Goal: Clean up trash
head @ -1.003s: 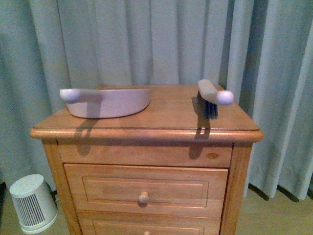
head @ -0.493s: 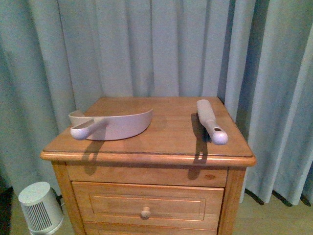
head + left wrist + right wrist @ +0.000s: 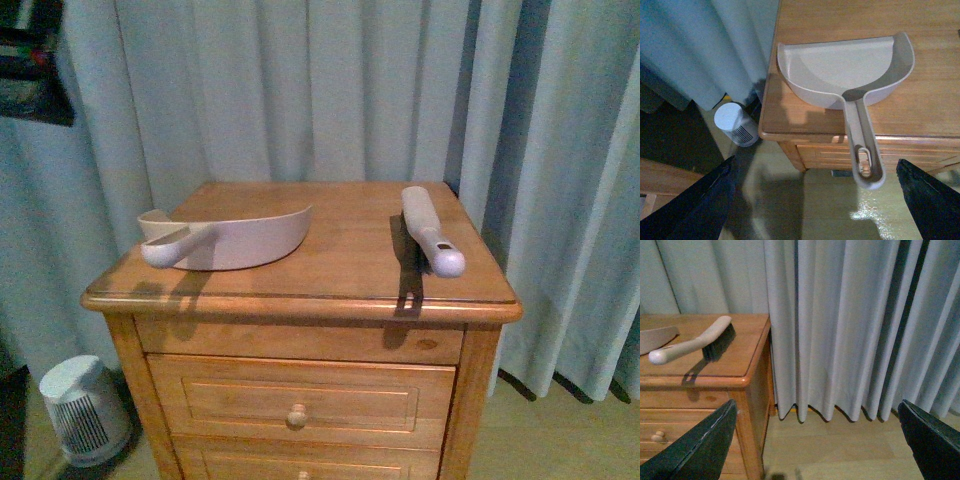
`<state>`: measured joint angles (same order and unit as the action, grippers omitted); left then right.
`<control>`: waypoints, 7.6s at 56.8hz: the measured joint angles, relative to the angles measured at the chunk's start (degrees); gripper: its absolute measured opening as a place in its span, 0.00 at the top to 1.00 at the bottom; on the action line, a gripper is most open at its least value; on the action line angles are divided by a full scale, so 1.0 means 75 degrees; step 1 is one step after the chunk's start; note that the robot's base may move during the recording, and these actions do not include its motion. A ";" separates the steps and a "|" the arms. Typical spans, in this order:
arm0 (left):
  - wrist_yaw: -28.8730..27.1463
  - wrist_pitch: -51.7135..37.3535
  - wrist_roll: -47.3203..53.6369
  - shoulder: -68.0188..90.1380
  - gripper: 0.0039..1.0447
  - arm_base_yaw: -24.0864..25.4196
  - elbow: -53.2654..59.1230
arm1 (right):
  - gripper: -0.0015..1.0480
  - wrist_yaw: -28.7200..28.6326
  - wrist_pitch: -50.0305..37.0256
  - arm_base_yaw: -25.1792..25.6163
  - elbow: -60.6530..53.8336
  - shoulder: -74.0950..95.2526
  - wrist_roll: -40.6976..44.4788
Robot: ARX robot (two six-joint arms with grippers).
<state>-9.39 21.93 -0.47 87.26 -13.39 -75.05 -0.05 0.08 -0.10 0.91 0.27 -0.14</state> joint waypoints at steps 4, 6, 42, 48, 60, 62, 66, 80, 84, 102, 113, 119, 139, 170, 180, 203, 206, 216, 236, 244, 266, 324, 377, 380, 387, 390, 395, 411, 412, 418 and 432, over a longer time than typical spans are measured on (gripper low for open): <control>-0.0245 0.0128 -0.0152 0.0557 0.07 -0.0163 -0.0443 | 0.07 0.0003 0.0000 0.0000 0.0000 0.0000 0.0000; -0.0356 0.0192 -0.0221 0.0839 0.07 -0.0239 -0.0662 | 0.07 0.0003 0.0000 0.0000 0.0000 0.0000 -0.0003; -0.0723 -0.0090 -0.0577 0.2862 0.07 -0.0749 -0.1480 | 0.07 0.0003 0.0000 0.0000 0.0000 0.0000 0.0000; -0.0749 -0.0227 -0.0571 0.2975 0.07 -0.0708 -0.1329 | 0.07 0.0003 0.0000 0.0000 0.0000 0.0000 0.0000; -0.0761 -0.0475 -0.0539 0.3191 0.07 -0.0688 -0.1169 | 0.07 0.0003 0.0000 0.0000 0.0000 0.0000 0.0000; -0.0778 -0.0493 -0.0527 0.3212 0.07 -0.0691 -0.1166 | 0.07 0.0003 0.0000 0.0000 0.0000 0.0000 0.0000; -0.0807 -0.0522 -0.0516 0.3226 0.07 -0.0694 -0.1163 | 0.07 0.0003 0.0000 0.0000 0.0000 0.0000 0.0000; -0.0810 -0.0621 -0.0452 0.3281 0.07 -0.0761 -0.1139 | 0.07 0.0003 0.0000 0.0000 0.0000 0.0000 0.0000; -0.0810 -0.0688 -0.0417 0.3308 0.07 -0.0793 -0.1137 | 0.07 0.0003 0.0000 0.0000 0.0000 0.0000 0.0000; -0.0909 -0.0860 -0.0227 0.3477 0.20 -0.0871 -0.0979 | 0.07 0.0003 0.0000 0.0000 0.0000 0.0000 0.0000; -0.0906 -0.0871 -0.0140 0.3465 0.51 -0.0880 -0.0962 | 0.07 0.0003 0.0000 0.0000 0.0000 0.0000 0.0000; -0.0880 -0.0935 -0.0087 0.3389 0.68 -0.0871 -0.0860 | 0.07 0.0003 0.0000 0.0000 0.0000 0.0000 0.0000; -0.0813 -0.2760 0.0624 0.2294 0.73 -0.0857 0.0350 | 0.07 0.0003 0.0000 0.0000 0.0000 0.0000 0.0000; -0.0455 -0.8719 0.2914 -0.3532 0.73 -0.1457 0.5753 | 0.07 0.0003 0.0000 0.0000 0.0000 0.0000 0.0000; -0.0516 -0.8964 0.3010 -0.5552 0.73 -0.1830 0.7064 | 0.07 0.0003 0.0000 0.0000 0.0000 0.0000 0.0000; -0.0376 -0.7434 0.2416 -0.8821 0.73 -0.2363 0.8533 | 0.07 0.0181 0.0029 -0.0050 0.0003 0.0029 0.0076; -0.0353 -0.7431 0.2381 -0.8821 0.74 -0.2366 0.8533 | 0.07 0.1539 0.0175 -0.0554 0.0119 0.0472 0.0434; -0.0350 -0.7423 0.2361 -0.8836 0.74 -0.2366 0.8533 | 0.07 0.2028 -0.0525 -0.0947 0.1297 0.3273 0.0495; -0.0347 -0.7423 0.2337 -0.8836 0.74 -0.2366 0.8533 | 0.07 0.1469 0.1110 -0.2250 0.6819 1.0022 -0.1440; -0.0350 -0.7423 0.2337 -0.8836 0.74 -0.2366 0.8533 | 0.07 0.1437 0.1926 -0.2777 0.8416 1.1540 -0.2273; -0.0347 -0.7423 0.2337 -0.8836 0.74 -0.2366 0.8533 | 0.07 0.1853 0.3261 -0.3555 1.1430 1.4522 -0.3634; -0.0347 -0.7423 0.2337 -0.8836 0.74 -0.2366 0.8533 | 0.79 0.1690 0.3223 -0.3812 1.1966 1.5463 -0.4304; -0.0347 -0.7423 0.2337 -0.8836 0.74 -0.2366 0.8533 | 0.80 0.4366 -0.2565 -0.4130 0.4715 0.6438 -0.0055; -0.0344 -0.7423 0.2337 -0.8836 0.74 -0.2366 0.8533 | 0.80 0.4549 -0.2436 -0.4188 0.4526 0.5974 0.0003; -0.0347 -0.7423 0.2337 -0.8836 0.74 -0.2366 0.8533 | 0.80 0.5147 -0.2748 -0.4462 0.4025 0.5123 0.0431; -0.0347 -0.7423 0.2337 -0.8836 0.74 -0.2366 0.8533 | 0.80 0.5339 -0.2882 -0.4596 0.3850 0.4878 0.0612; -0.0347 -0.7423 0.2337 -0.8836 0.74 -0.2366 0.8533 | 0.80 0.5432 -0.2871 -0.4730 0.3649 0.4622 0.0807; -0.0309 -0.7423 0.2337 -0.8836 0.74 -0.2369 0.8533 | 0.80 0.5467 -0.2847 -0.4791 0.3550 0.4494 0.0976; -0.0283 -0.7423 0.2340 -0.8833 0.74 -0.2369 0.8533 | 0.80 0.5473 -0.2847 -0.4791 0.3550 0.4494 0.0976; -0.0259 -0.7423 0.2340 -0.8827 0.74 -0.2381 0.8533 | 0.80 0.5476 -0.2847 -0.4791 0.3552 0.4438 0.0976; -0.0350 -0.7426 0.2331 -0.8868 0.74 -0.2381 0.8542 | 0.80 0.5327 -0.2838 -0.4829 0.3538 0.4538 0.1011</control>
<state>-12.01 -33.76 17.02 20.75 -31.24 -10.98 39.90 -21.21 -36.32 27.44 34.30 7.44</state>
